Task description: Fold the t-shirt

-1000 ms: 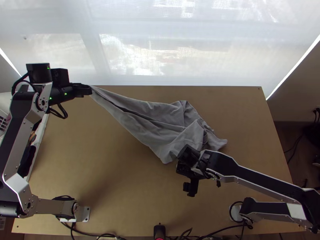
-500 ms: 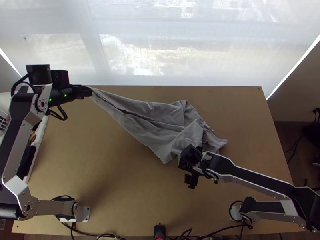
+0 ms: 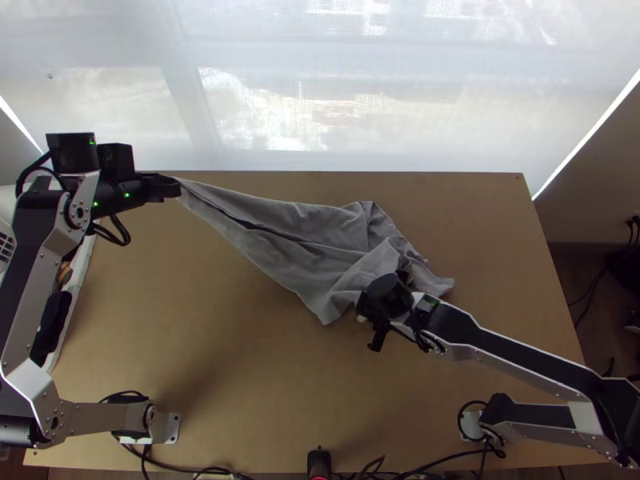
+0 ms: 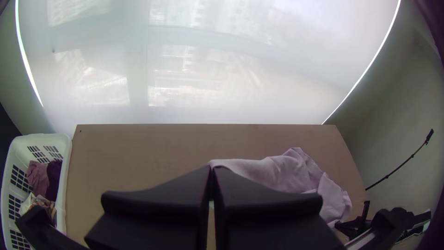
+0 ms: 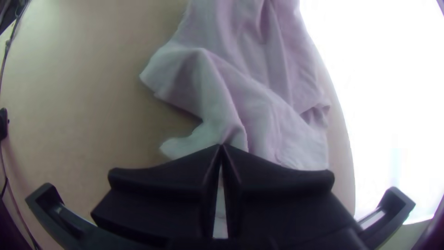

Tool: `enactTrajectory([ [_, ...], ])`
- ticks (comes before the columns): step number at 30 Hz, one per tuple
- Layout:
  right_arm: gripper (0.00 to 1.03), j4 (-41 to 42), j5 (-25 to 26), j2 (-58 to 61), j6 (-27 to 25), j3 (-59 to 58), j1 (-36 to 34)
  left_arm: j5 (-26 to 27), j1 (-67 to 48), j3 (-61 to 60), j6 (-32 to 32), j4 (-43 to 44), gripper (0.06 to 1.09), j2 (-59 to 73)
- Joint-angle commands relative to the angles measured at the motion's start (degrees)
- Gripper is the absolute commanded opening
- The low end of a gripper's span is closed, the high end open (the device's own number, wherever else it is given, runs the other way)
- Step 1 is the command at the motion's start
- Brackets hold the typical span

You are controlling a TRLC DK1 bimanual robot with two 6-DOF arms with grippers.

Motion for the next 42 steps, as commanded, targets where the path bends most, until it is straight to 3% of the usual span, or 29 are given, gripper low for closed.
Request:
enactTrajectory([
  [1, 0.03, -4.5, 0.7, -2.3, 1.6, 5.6, -3.4, 0.0, 0.3, -0.9, 0.1, -0.5, 0.09, -1.6],
  [7, 0.03, -14.9, 0.6, -4.4, 2.3, 15.4, -7.0, 0.1, 0.7, -1.3, 0.1, -1.5, 0.09, -4.0],
  [14, 0.03, -20.5, 0.0, -6.5, 1.3, 27.1, -10.1, 0.1, 0.8, 1.1, 0.1, -4.2, 0.09, -8.8],
  [28, 0.03, -28.3, 1.4, -6.7, 0.7, 54.1, -15.6, -0.1, 3.6, 22.0, 0.1, -11.9, 0.09, -13.7],
  [42, 0.03, -36.2, 5.9, -9.9, -1.9, 75.3, -15.0, -6.8, 5.3, 34.7, 5.7, -11.9, 0.09, -24.0],
])
